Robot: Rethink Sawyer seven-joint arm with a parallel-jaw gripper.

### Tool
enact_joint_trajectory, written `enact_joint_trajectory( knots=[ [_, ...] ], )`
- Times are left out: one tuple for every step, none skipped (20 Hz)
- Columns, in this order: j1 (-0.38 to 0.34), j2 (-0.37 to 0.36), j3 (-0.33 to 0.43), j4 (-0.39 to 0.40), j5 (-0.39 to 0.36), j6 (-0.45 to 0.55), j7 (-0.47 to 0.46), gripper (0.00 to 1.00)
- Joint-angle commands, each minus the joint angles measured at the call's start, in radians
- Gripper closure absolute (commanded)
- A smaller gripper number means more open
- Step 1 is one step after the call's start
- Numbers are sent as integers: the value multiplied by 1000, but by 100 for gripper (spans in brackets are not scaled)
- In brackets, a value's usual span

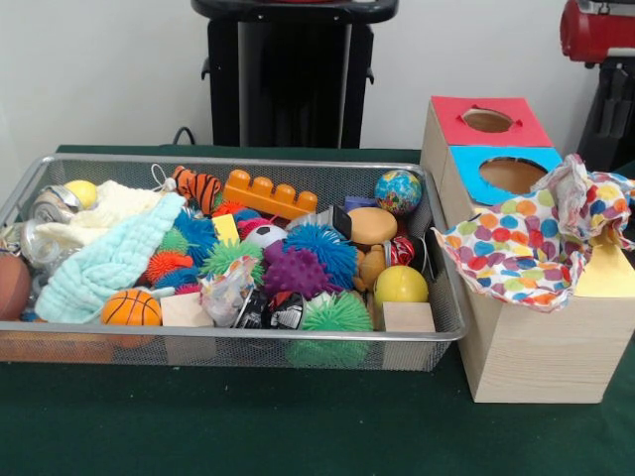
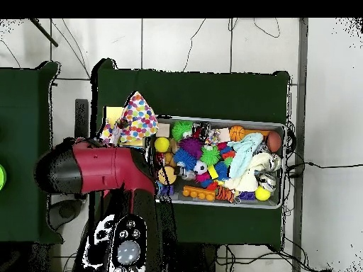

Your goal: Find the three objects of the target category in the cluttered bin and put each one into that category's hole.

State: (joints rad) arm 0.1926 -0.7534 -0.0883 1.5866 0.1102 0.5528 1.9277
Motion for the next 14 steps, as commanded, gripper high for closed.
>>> enact_joint_trajectory(
  knots=[
    [-29, 51, 27, -3, -27, -58, 120, 100],
    [-29, 55, 27, -7, -28, -60, 120, 100],
    [-29, 59, 26, -10, -28, -63, 120, 100],
    [-29, 63, 25, -7, -30, -74, 121, 100],
    [-29, 72, 25, -10, -32, -81, 120, 100],
    [-31, 84, 28, -13, -32, -91, 121, 100],
    [-33, 97, 31, -17, -32, -101, 121, 100],
    [-36, 106, 34, -16, -31, -111, 121, 100],
    [-37, 116, 34, -22, -33, -117, 119, 100],
    [-40, 125, 37, -26, -32, -121, 117, 100],
    [-42, 132, 39, -30, -34, -128, 114, 100],
    [-46, 140, 41, -39, -32, -127, 110, 100],
    [-50, 144, 44, -41, -31, -132, 106, 100],
    [-51, 142, 46, -38, -31, -134, 103, 100]
  ],
)
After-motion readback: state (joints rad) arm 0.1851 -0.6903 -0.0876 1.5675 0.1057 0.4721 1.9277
